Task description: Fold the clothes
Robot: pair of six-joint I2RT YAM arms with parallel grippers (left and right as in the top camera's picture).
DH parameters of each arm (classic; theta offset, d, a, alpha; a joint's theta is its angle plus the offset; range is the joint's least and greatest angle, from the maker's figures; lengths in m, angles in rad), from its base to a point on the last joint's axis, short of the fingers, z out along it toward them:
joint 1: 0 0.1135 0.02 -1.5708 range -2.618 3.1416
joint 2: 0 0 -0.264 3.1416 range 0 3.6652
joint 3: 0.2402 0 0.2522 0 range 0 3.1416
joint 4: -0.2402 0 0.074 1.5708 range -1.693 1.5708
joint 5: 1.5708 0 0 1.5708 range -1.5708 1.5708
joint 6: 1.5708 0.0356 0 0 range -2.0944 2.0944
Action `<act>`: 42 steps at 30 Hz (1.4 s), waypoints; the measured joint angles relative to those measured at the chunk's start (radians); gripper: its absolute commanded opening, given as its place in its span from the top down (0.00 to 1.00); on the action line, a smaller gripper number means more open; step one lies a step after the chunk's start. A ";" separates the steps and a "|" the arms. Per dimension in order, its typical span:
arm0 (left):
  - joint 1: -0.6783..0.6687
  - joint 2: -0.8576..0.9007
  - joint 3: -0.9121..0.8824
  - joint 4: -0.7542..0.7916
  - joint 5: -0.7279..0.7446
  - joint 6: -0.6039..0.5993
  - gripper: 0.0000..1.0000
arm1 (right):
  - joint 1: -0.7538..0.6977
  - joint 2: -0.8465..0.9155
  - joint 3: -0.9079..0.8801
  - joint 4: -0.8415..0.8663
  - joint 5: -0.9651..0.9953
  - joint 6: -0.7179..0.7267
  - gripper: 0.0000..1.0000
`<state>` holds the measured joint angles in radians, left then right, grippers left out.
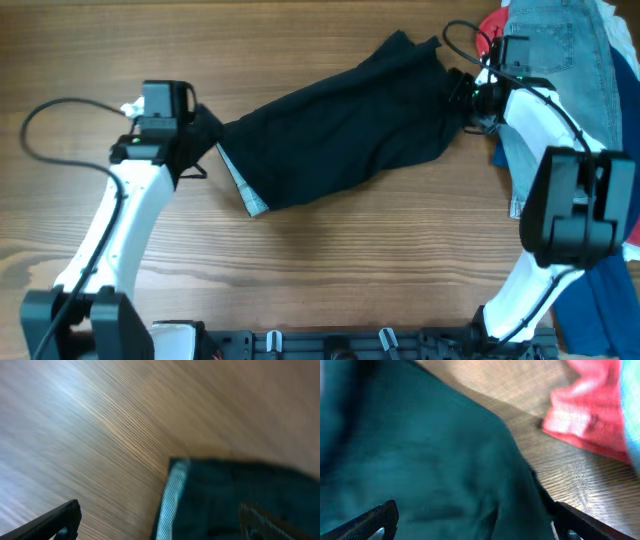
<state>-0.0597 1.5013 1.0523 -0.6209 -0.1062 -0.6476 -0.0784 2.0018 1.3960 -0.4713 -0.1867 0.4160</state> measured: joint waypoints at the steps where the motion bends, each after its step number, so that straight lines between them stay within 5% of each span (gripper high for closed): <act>1: -0.008 0.011 0.000 0.000 0.015 0.022 0.02 | 0.002 -0.035 0.000 0.000 -0.001 -0.012 0.00; 7: -0.029 0.120 0.000 0.000 0.195 0.172 0.29 | 0.003 -0.237 0.000 0.009 -0.004 -0.072 0.01; 9: -0.045 0.170 0.000 0.001 0.232 0.219 0.31 | 0.004 -0.241 0.000 0.011 -0.004 -0.079 0.01; 20: -0.113 0.368 0.026 0.234 0.159 0.359 0.20 | 0.018 -0.240 0.000 0.006 -0.004 -0.082 0.01; 25: -0.108 0.417 0.014 0.497 0.014 0.397 0.15 | 0.045 -0.240 0.000 0.004 -0.003 -0.082 0.00; 35: -0.026 0.463 0.007 0.932 -0.039 0.512 0.12 | 0.107 -0.240 0.000 0.037 -0.003 -0.082 0.01; 42: -0.030 0.463 0.010 0.830 -0.023 0.515 0.08 | 0.124 -0.240 0.000 0.056 -0.004 -0.114 0.00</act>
<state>-0.0898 1.9648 1.0626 0.2089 -0.1295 -0.1329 0.0452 1.7615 1.3960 -0.4152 -0.1905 0.3023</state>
